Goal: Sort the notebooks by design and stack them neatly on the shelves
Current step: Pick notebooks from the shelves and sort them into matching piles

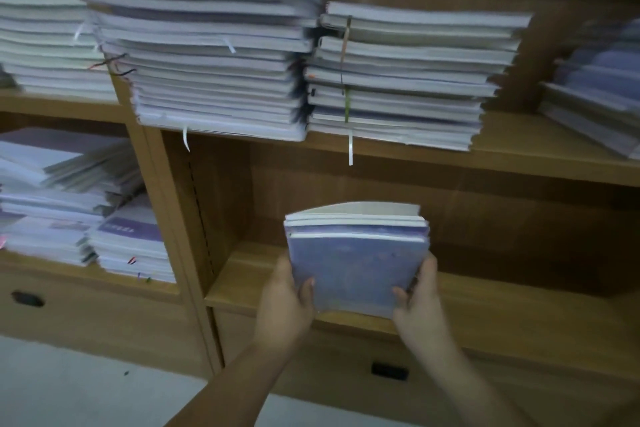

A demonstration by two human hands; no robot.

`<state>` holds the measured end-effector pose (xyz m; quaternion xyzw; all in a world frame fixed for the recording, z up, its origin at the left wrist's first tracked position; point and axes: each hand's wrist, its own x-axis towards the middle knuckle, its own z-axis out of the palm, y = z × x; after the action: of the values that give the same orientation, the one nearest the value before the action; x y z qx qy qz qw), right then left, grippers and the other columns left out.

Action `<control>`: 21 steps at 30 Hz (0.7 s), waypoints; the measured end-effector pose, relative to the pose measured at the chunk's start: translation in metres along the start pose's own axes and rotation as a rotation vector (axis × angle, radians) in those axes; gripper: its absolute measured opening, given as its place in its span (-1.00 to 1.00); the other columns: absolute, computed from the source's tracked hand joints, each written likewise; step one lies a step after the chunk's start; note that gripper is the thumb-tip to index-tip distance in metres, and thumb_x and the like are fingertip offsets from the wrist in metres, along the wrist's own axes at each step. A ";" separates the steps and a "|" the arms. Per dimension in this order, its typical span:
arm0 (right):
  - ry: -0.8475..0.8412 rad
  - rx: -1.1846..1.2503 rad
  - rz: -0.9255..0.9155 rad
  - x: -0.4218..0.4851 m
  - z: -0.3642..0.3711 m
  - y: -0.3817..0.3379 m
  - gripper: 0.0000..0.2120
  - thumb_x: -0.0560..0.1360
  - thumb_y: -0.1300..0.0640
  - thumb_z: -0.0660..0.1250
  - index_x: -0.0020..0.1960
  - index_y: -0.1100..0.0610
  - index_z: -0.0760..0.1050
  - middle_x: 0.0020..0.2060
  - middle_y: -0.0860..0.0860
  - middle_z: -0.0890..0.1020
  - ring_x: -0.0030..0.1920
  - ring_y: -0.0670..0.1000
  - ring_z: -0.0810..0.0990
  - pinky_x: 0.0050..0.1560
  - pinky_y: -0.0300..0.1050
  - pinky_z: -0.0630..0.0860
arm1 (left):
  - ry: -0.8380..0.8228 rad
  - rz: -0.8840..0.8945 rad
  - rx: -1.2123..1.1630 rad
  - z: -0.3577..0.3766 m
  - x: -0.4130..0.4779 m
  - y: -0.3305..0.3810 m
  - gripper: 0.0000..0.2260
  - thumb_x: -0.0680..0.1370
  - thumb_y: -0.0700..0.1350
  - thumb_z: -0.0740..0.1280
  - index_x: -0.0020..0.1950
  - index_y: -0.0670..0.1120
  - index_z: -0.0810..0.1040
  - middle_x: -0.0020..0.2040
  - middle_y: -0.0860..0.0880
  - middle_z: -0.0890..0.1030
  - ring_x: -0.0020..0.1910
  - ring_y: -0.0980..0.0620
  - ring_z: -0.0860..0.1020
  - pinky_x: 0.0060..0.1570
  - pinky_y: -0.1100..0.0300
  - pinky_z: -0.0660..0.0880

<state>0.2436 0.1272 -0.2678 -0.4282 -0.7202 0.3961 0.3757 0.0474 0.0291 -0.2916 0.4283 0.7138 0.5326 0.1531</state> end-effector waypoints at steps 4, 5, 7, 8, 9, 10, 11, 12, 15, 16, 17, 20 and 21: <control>0.001 0.081 -0.007 0.004 0.008 0.005 -0.36 0.61 0.26 0.30 0.52 -0.14 0.10 0.26 -0.26 0.47 0.18 -0.36 0.52 0.06 -0.32 0.54 | 0.020 0.009 -0.032 0.007 0.002 0.008 -0.52 0.64 -0.02 0.33 0.49 0.21 0.23 0.24 0.30 0.49 0.19 0.32 0.52 0.05 0.36 0.53; 0.004 0.075 -0.010 0.005 0.010 0.007 -0.38 0.62 0.22 0.30 0.53 -0.12 0.09 0.26 -0.25 0.47 0.16 -0.39 0.52 -0.02 -0.40 0.53 | 0.033 0.008 -0.031 0.008 0.004 0.008 -0.47 0.64 -0.02 0.33 0.54 0.20 0.19 0.26 0.29 0.48 0.20 0.30 0.51 0.11 0.29 0.53; 0.021 0.051 0.007 0.006 0.017 0.012 -0.38 0.62 0.16 0.29 0.55 -0.09 0.06 0.26 -0.21 0.47 0.18 -0.31 0.53 -0.02 -0.43 0.50 | 0.035 0.003 -0.019 0.011 0.009 0.008 -0.41 0.62 -0.01 0.34 0.56 0.22 0.13 0.27 0.30 0.47 0.22 0.29 0.50 0.15 0.20 0.54; 0.029 0.032 0.014 0.005 0.020 0.015 -0.38 0.62 0.14 0.28 0.55 -0.10 0.04 0.27 -0.18 0.46 0.21 -0.23 0.53 0.07 -0.36 0.50 | 0.025 -0.002 -0.020 0.012 0.010 0.008 -0.42 0.62 -0.01 0.35 0.53 0.26 0.13 0.25 0.34 0.45 0.22 0.30 0.49 0.15 0.20 0.54; 0.033 0.014 0.016 0.005 0.022 0.017 -0.37 0.62 0.11 0.27 0.56 -0.12 0.01 0.29 -0.16 0.45 0.26 -0.14 0.52 0.15 -0.24 0.51 | 0.012 -0.006 -0.026 0.014 0.011 0.008 -0.43 0.61 -0.01 0.35 0.48 0.32 0.12 0.23 0.38 0.44 0.22 0.33 0.48 0.12 0.24 0.53; 0.034 0.001 0.015 0.005 0.024 0.019 -0.36 0.63 0.10 0.26 0.56 -0.13 -0.02 0.31 -0.15 0.43 0.29 -0.09 0.50 0.21 -0.14 0.50 | 0.001 -0.004 -0.031 0.015 0.011 0.009 -0.44 0.62 0.00 0.35 0.42 0.39 0.10 0.21 0.42 0.42 0.21 0.39 0.47 0.07 0.31 0.51; 0.031 -0.005 0.010 0.007 0.025 0.020 -0.36 0.64 0.10 0.24 0.57 -0.14 -0.04 0.33 -0.14 0.41 0.32 -0.08 0.48 0.25 -0.09 0.48 | -0.005 0.004 -0.028 0.015 0.012 0.009 -0.45 0.62 0.02 0.34 0.38 0.44 0.08 0.20 0.45 0.41 0.20 0.46 0.45 0.02 0.38 0.48; 0.023 -0.005 0.007 0.008 0.027 0.020 -0.36 0.65 0.11 0.22 0.58 -0.13 -0.07 0.34 -0.14 0.39 0.33 -0.09 0.46 0.26 -0.11 0.46 | -0.007 0.012 -0.023 0.015 0.013 0.008 -0.47 0.63 0.03 0.32 0.36 0.47 0.06 0.19 0.46 0.40 0.18 0.52 0.43 -0.03 0.42 0.45; 0.009 -0.016 0.007 0.009 0.032 0.016 -0.35 0.67 0.12 0.18 0.59 -0.12 -0.13 0.33 -0.15 0.37 0.30 -0.11 0.45 0.17 -0.20 0.42 | -0.013 0.010 0.003 0.012 0.014 0.004 -0.57 0.67 0.09 0.22 0.34 0.48 0.05 0.20 0.40 0.44 0.15 0.51 0.45 -0.09 0.44 0.45; 0.012 -0.013 0.013 0.009 0.034 0.015 -0.34 0.67 0.11 0.18 0.59 -0.14 -0.14 0.34 -0.15 0.37 0.31 -0.11 0.45 0.19 -0.18 0.43 | -0.016 0.014 0.005 0.012 0.014 0.002 -0.60 0.68 0.11 0.19 0.35 0.48 0.06 0.21 0.37 0.46 0.14 0.48 0.47 -0.09 0.42 0.47; 0.021 -0.012 0.026 0.009 0.036 0.016 -0.33 0.67 0.10 0.18 0.59 -0.16 -0.15 0.37 -0.13 0.37 0.33 -0.09 0.44 0.23 -0.12 0.44 | -0.019 0.019 0.007 0.011 0.013 0.001 -0.62 0.68 0.12 0.17 0.36 0.46 0.07 0.20 0.36 0.48 0.13 0.46 0.49 -0.10 0.42 0.49; 0.046 -0.036 0.049 0.006 0.038 0.019 -0.33 0.67 0.07 0.19 0.60 -0.13 -0.16 0.40 -0.08 0.38 0.34 -0.03 0.47 0.22 -0.06 0.46 | -0.041 0.027 0.030 0.011 0.011 -0.001 -0.67 0.69 0.14 0.12 0.40 0.36 0.11 0.15 0.36 0.49 0.10 0.49 0.49 -0.22 0.46 0.48; 0.057 -0.053 0.049 0.006 0.038 0.020 -0.34 0.67 0.06 0.18 0.60 -0.13 -0.16 0.39 -0.06 0.40 0.32 -0.02 0.49 0.20 -0.06 0.48 | -0.052 0.018 0.030 0.011 0.011 -0.002 -0.69 0.69 0.14 0.12 0.40 0.34 0.13 0.14 0.33 0.50 0.10 0.45 0.50 -0.23 0.46 0.49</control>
<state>0.2144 0.1294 -0.3004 -0.4667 -0.7086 0.3738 0.3746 0.0475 0.0439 -0.2950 0.4506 0.7136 0.5119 0.1602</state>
